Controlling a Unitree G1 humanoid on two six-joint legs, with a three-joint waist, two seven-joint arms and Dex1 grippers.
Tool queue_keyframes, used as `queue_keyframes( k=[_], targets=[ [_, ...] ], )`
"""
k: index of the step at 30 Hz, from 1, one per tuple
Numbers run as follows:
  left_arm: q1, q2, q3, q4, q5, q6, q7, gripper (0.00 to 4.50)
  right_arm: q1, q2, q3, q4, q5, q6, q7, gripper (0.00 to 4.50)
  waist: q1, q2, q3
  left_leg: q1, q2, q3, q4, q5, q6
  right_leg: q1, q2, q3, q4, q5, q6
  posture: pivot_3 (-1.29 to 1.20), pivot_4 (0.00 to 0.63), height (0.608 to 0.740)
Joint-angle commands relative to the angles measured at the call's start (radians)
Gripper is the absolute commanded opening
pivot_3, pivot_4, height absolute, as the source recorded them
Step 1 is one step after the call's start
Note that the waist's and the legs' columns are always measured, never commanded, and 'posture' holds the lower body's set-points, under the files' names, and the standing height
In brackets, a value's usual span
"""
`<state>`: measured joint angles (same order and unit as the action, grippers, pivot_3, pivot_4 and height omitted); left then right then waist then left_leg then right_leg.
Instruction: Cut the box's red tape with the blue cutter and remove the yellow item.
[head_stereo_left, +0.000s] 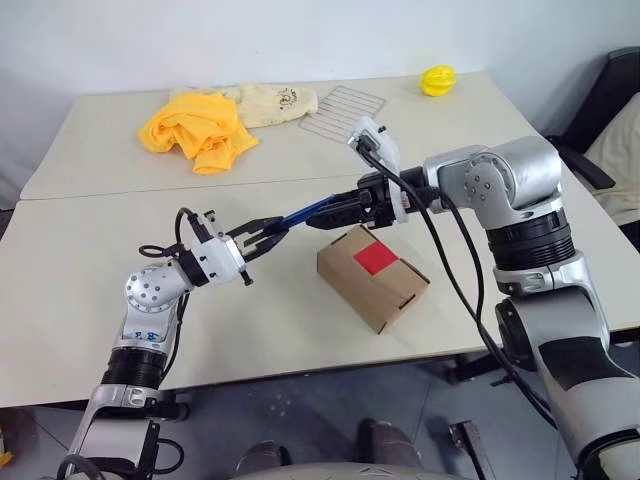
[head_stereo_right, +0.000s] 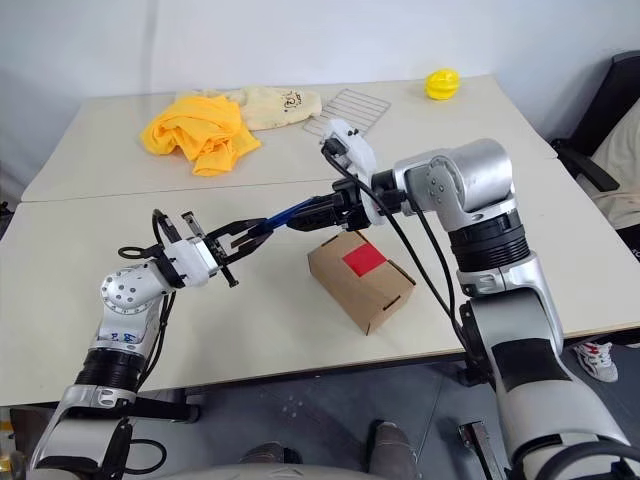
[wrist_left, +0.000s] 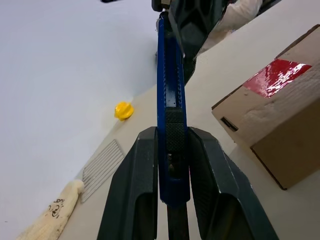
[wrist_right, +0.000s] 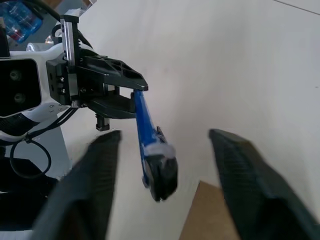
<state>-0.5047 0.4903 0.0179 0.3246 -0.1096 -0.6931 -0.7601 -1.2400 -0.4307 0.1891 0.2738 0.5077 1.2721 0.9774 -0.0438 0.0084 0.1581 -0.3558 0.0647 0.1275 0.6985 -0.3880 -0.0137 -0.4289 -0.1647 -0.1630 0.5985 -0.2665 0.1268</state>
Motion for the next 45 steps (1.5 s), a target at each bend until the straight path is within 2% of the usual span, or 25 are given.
queue_keyframes(
  k=[1, 5, 9, 12, 15, 22, 26, 39, 42, 45],
  targets=[
    [0.005, -0.001, -0.002, -0.047, -0.013, 0.005, 0.017, 0.87, -0.041, 0.013, -0.036, -0.014, 0.017, -0.012, -0.010, 1.50, -0.002, 0.000, 0.000, 0.000, 0.000, 0.000, 0.000, 0.000, 0.000, 0.000, 0.000, 0.000, 0.000, 0.000, 0.000, 0.00, 0.150, 0.740],
    [0.014, -0.004, -0.007, -0.060, -0.017, 0.029, 0.017, 0.87, -0.046, 0.016, -0.052, -0.017, 0.027, -0.011, -0.021, 0.25, -0.006, 0.000, 0.000, 0.000, 0.000, 0.000, 0.000, 0.000, 0.000, 0.000, 0.000, 0.000, 0.000, 0.000, 0.000, 0.00, 0.150, 0.740],
    [0.015, -0.022, 0.009, -0.089, -0.015, 0.225, 0.086, 0.87, -0.026, -0.009, -0.052, -0.066, 0.048, 0.010, -0.018, 0.17, -0.006, 0.000, 0.000, 0.000, 0.000, -0.001, 0.000, 0.000, 0.000, 0.000, 0.000, 0.000, 0.000, 0.000, 0.000, 0.00, 0.150, 0.740],
    [0.005, -0.033, 0.031, -0.100, -0.015, 0.372, 0.142, 1.43, 0.011, -0.045, -0.046, -0.121, 0.050, 0.009, -0.026, 0.17, -0.007, 0.000, 0.000, 0.000, 0.000, -0.001, 0.000, 0.000, 0.000, 0.000, 0.000, 0.000, 0.000, 0.000, 0.000, 0.00, 0.150, 0.740],
    [0.008, -0.024, 0.042, -0.132, -0.011, 0.514, 0.180, 2.38, 0.038, -0.065, -0.060, -0.151, 0.040, 0.007, -0.061, 0.17, -0.010, 0.000, 0.000, 0.000, 0.000, -0.001, 0.000, 0.000, 0.000, 0.000, 0.000, 0.000, 0.000, 0.000, 0.000, 0.00, 0.150, 0.740],
    [-0.038, -0.068, 0.154, -0.199, -0.268, 0.763, 0.160, 4.47, 0.125, -0.153, -0.208, -0.226, 0.049, 0.041, -0.159, 0.17, -0.005, -0.002, 0.001, -0.001, 0.000, -0.001, 0.000, 0.000, 0.000, 0.000, 0.000, 0.000, 0.000, 0.000, 0.000, 0.00, 0.150, 0.740],
    [-0.037, -0.069, 0.163, -0.287, -0.420, 0.953, 0.097, 4.50, 0.180, -0.206, -0.352, -0.311, 0.092, 0.084, -0.213, 0.17, 0.011, -0.003, 0.002, -0.001, 0.000, -0.001, 0.000, 0.000, 0.000, 0.000, 0.000, 0.000, 0.000, 0.000, 0.000, 0.00, 0.150, 0.740],
    [-0.127, -0.060, 0.077, -0.189, -0.358, 0.976, -0.022, 4.50, 0.324, -0.274, -0.566, -0.498, 0.158, 0.160, -0.340, 0.17, 0.018, -0.003, 0.002, -0.001, 0.000, 0.000, 0.000, 0.000, 0.000, 0.000, 0.000, 0.001, -0.001, 0.000, 0.000, 0.00, 0.150, 0.740],
    [-0.167, -0.077, 0.041, -0.178, -0.375, 0.996, -0.085, 3.92, 0.368, -0.322, -0.605, -0.532, 0.180, 0.167, -0.334, 0.17, 0.021, -0.003, 0.002, -0.001, -0.001, 0.000, 0.000, 0.000, 0.000, 0.000, 0.000, 0.001, -0.002, 0.000, 0.000, 0.00, 0.150, 0.740],
    [-0.233, -0.081, -0.027, -0.151, -0.352, 1.063, -0.138, 3.01, 0.409, -0.363, -0.637, -0.569, 0.208, 0.181, -0.328, 0.17, 0.020, -0.004, 0.002, -0.001, -0.001, 0.000, 0.000, 0.000, 0.000, 0.001, 0.000, 0.001, -0.003, 0.000, 0.001, 0.00, 0.150, 0.740]
  ],
)
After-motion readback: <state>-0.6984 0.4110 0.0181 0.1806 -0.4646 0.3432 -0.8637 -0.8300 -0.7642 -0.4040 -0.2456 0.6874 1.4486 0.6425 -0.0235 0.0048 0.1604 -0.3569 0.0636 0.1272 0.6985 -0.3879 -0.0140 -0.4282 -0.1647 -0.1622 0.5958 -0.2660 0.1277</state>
